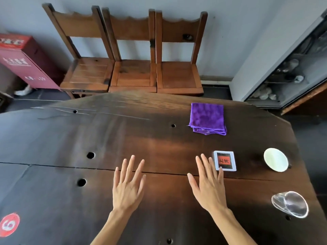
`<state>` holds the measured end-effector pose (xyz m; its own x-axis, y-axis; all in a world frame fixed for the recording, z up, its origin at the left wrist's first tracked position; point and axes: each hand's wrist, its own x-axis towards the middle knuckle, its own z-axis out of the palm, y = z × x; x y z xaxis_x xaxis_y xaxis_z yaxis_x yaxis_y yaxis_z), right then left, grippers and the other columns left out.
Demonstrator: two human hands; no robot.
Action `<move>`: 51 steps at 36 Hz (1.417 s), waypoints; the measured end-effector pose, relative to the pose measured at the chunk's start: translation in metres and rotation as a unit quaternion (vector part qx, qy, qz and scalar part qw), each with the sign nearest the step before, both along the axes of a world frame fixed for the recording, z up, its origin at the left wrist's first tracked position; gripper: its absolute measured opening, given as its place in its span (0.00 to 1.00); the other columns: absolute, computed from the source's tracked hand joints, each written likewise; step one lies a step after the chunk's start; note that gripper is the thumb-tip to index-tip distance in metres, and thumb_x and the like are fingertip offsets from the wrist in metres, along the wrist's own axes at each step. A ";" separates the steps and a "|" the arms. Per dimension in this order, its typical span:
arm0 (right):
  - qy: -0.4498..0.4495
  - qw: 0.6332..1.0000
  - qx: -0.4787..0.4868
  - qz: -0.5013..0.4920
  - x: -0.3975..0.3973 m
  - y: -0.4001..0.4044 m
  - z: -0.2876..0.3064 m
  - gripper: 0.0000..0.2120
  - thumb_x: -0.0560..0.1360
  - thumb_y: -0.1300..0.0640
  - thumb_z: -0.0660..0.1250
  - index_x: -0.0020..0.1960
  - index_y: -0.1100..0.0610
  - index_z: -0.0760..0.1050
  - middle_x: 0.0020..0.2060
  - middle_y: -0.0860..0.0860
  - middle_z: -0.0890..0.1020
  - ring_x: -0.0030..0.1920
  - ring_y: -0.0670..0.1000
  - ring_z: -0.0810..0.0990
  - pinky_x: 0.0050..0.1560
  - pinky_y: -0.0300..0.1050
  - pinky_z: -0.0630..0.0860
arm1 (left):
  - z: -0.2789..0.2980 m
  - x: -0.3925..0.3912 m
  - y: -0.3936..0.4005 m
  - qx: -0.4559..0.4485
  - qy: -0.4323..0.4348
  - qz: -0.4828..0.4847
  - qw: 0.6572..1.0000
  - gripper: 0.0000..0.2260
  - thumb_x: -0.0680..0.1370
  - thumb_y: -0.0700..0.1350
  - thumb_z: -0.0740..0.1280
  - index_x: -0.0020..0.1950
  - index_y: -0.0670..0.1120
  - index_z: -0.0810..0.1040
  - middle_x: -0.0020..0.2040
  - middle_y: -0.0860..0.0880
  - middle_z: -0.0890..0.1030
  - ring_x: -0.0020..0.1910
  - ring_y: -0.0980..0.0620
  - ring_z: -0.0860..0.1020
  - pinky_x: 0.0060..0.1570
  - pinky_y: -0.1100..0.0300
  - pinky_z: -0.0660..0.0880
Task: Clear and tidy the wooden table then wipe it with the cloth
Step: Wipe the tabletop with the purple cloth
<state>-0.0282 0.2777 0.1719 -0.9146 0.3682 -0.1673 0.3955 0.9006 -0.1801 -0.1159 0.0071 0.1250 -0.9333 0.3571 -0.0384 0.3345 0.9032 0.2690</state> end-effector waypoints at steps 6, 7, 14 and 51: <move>-0.005 1.000 0.009 -0.018 -0.045 0.029 -0.026 0.35 0.81 0.34 0.44 0.79 0.53 0.62 0.79 0.54 0.64 0.78 0.58 0.61 0.73 0.68 0.62 | -0.039 -0.015 0.010 -0.004 -0.011 -0.024 1.000 0.25 0.83 0.55 0.54 0.81 0.57 0.63 0.84 0.50 0.58 0.82 0.44 0.58 0.78 0.43 0.54; -0.002 1.000 0.010 -0.021 -0.051 0.034 -0.032 0.35 0.80 0.34 0.45 0.79 0.53 0.63 0.79 0.54 0.64 0.78 0.59 0.62 0.72 0.68 0.62 | -0.047 -0.014 0.014 -0.004 -0.012 -0.033 0.999 0.25 0.83 0.54 0.55 0.81 0.57 0.63 0.84 0.49 0.58 0.82 0.44 0.59 0.78 0.42 0.55; 0.005 0.999 0.018 -0.036 -0.086 0.064 -0.070 0.34 0.80 0.36 0.48 0.79 0.54 0.62 0.79 0.56 0.64 0.78 0.60 0.62 0.73 0.70 0.62 | -0.094 0.000 0.039 -0.017 -0.029 -0.070 0.997 0.25 0.82 0.52 0.57 0.81 0.57 0.65 0.83 0.49 0.60 0.81 0.44 0.60 0.76 0.42 0.59; -0.042 0.994 0.043 -0.091 -0.272 0.188 -0.152 0.30 0.80 0.31 0.37 0.80 0.36 0.38 0.82 0.47 0.41 0.81 0.60 0.37 0.71 0.81 0.41 | -0.142 0.005 0.046 -0.039 0.122 -0.022 0.992 0.26 0.73 0.47 0.57 0.71 0.55 0.78 0.74 0.47 0.75 0.75 0.46 0.69 0.72 0.46 0.64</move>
